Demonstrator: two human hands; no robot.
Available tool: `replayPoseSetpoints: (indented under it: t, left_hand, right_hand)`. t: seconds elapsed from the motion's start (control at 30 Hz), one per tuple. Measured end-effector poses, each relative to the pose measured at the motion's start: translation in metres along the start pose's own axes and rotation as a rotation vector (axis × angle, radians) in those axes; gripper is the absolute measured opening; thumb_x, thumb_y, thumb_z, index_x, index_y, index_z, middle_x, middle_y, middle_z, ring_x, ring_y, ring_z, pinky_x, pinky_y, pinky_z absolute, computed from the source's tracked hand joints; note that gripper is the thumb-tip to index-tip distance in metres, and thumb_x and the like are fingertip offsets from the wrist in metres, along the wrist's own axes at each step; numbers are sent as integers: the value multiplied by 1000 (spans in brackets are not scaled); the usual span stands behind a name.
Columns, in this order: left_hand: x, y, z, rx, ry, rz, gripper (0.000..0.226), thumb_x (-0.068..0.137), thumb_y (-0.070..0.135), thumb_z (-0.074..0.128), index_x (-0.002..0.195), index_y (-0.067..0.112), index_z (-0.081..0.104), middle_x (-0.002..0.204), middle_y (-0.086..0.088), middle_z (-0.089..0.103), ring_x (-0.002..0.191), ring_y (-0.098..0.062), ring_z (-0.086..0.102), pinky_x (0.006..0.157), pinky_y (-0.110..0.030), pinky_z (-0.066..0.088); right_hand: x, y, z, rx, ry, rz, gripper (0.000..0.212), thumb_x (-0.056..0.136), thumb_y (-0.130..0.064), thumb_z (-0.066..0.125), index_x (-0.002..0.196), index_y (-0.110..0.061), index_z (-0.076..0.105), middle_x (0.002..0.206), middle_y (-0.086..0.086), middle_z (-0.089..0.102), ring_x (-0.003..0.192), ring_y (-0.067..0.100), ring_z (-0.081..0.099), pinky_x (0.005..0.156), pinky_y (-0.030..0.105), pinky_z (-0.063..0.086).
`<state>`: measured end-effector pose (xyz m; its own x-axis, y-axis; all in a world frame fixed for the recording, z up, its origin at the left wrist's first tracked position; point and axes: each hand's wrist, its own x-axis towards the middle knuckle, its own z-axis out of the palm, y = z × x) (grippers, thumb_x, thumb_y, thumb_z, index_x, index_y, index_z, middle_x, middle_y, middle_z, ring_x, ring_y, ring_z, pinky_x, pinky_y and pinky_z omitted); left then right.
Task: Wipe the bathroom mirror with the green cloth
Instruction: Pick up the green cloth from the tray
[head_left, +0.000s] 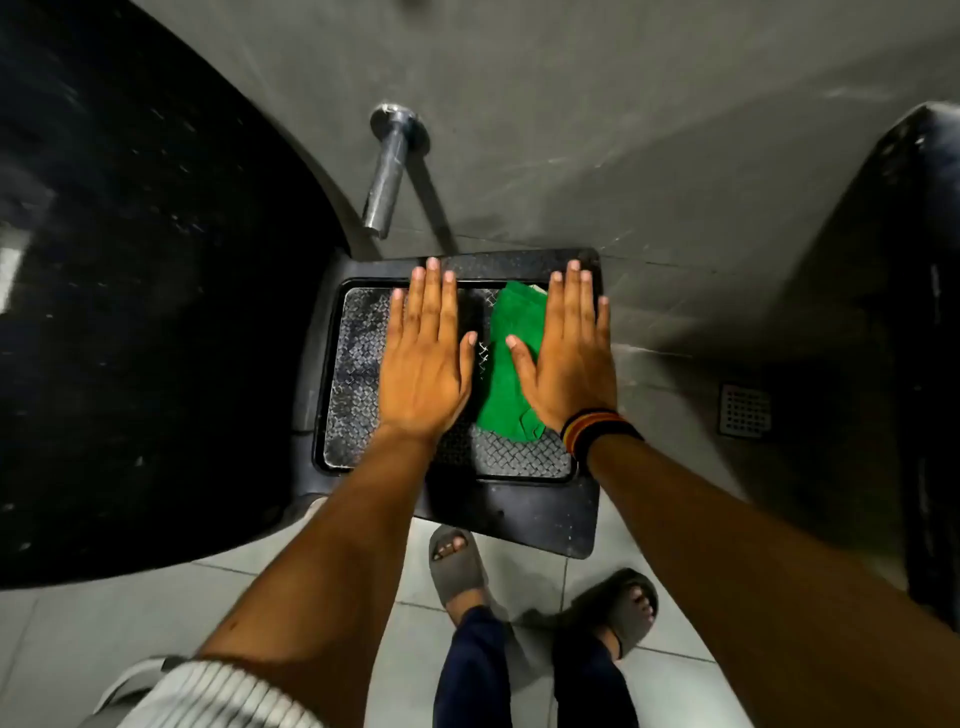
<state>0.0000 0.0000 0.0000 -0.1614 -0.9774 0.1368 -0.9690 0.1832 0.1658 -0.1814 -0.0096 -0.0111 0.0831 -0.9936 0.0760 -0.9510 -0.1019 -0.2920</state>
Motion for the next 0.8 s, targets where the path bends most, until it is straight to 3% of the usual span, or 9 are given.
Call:
replayPoseSetpoints:
  t: [0.37,0.47,0.57,0.7,0.8]
  left_hand:
    - [-1,-28,52,40,-26,-7,69,111,36,29,168,0,15,177,-21,7,165,-32,6,134,-49,5]
    - [4,-26,53,32,-11,1,68,111,36,29,168,0,15,177,-20,7,165,-31,5,134,-48,3]
    - [6,-25,53,38,5,-1,68,112,36,29,168,1,15,177,-20,7,165,-31,5,134,-47,2]
    - [14,-22,43,26,22,13,68,112,36,29,169,1,14,177,-19,7,165,-31,4,135,-47,3]
    - [21,-14,27,13,42,46,68,112,35,31,168,1,14,177,-19,7,165,-31,4,135,-47,4]
  right_hand:
    - [-1,-6,77,-38,-166,77,105,89,-70,41,157,4,9,166,25,6,155,38,3,126,54,9]
    - [2,-9,80,-16,-138,110,93,92,-53,49,157,3,13,166,23,11,154,38,8,126,53,10]
    - [9,-11,82,63,-124,162,79,91,-23,56,157,0,18,165,21,16,154,36,12,126,51,12]
    - [18,-9,74,240,-58,196,70,90,5,46,155,0,24,164,19,23,154,33,18,127,44,13]
    - [21,-10,46,368,34,220,68,87,12,42,153,2,28,161,20,28,152,33,24,127,40,17]
